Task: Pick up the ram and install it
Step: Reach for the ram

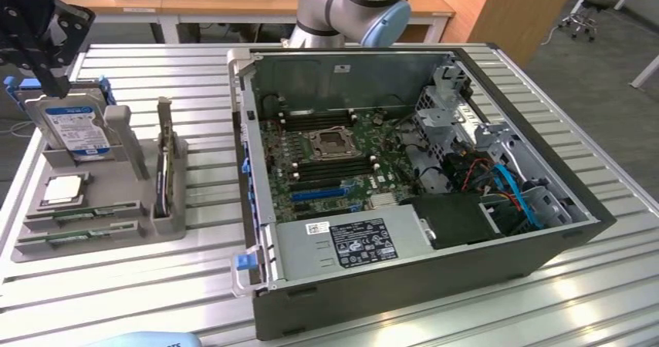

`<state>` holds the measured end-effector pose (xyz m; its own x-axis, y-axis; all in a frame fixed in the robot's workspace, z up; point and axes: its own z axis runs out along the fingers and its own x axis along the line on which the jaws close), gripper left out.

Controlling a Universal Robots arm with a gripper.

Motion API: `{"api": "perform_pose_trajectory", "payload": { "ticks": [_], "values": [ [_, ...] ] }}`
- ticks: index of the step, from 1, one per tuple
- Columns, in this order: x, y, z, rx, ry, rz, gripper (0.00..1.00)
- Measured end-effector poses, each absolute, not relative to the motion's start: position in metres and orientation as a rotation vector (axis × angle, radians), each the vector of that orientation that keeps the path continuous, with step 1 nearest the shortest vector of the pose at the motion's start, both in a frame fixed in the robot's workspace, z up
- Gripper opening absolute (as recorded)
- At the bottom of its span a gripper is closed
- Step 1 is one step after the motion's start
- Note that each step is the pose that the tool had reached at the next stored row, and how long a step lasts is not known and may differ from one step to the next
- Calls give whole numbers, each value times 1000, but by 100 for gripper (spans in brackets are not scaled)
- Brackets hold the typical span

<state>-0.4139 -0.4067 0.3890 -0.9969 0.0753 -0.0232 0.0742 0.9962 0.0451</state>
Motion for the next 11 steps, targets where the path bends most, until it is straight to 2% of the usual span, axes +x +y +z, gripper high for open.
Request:
{"api": "perform_pose_trajectory", "payload": {
  "ticks": [11],
  "values": [
    [-414,-426,389,117,3114,69,10]
  ]
}}
